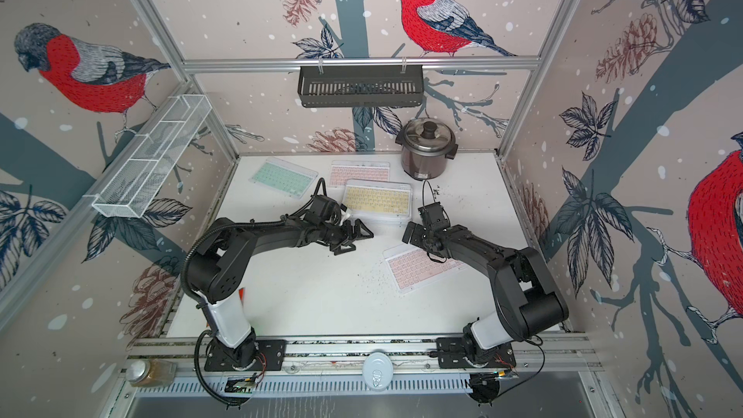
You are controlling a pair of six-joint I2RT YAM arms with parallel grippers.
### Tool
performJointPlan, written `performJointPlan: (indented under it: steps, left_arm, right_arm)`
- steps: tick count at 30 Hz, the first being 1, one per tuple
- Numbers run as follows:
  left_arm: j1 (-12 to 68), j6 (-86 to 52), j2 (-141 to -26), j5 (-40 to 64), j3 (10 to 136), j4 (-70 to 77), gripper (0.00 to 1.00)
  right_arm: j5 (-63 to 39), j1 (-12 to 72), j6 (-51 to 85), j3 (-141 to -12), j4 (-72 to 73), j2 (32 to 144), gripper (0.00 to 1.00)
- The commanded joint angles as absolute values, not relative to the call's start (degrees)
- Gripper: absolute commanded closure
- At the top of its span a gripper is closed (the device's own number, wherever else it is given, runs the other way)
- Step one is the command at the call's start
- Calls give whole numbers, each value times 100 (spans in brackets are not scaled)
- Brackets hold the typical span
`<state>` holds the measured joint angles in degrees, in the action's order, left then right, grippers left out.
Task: Stack the numeric keypads
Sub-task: Move the numeric keypad to the center of the board.
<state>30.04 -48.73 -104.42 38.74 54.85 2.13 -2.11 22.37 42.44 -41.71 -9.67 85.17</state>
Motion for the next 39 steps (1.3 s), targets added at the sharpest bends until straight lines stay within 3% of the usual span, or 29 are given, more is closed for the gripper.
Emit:
performJointPlan:
  steps: [1, 7, 12, 15, 20, 39]
  left_arm:
    - [2924, -4612, -10233, 3708, 5423, -204, 1]
    - [3314, -4837, -9891, 3774, 5182, -108, 1]
    - [3864, -5404, -10181, 3998, 5001, 655, 1]
    - [3998, -5599, -10401, 3998, 5001, 959, 1]
    - [4102, -5745, -10524, 4001, 5081, 1179, 1]
    - [4003, -6228, -10913, 4012, 4950, 1971, 1]
  right_arm:
    - [-159, 2154, 4214, -4275, -1163, 8229, 0]
    - [-131, 543, 3458, -4032, -1654, 7326, 0]
    - [-536, -728, 2951, -3865, -1578, 7489, 0]
    - [-916, -1068, 2870, -3741, -1276, 7723, 0]
    - [-1210, -931, 2931, -3552, -1037, 7961, 0]
    - [-1099, 967, 4129, -2649, -545, 7263, 0]
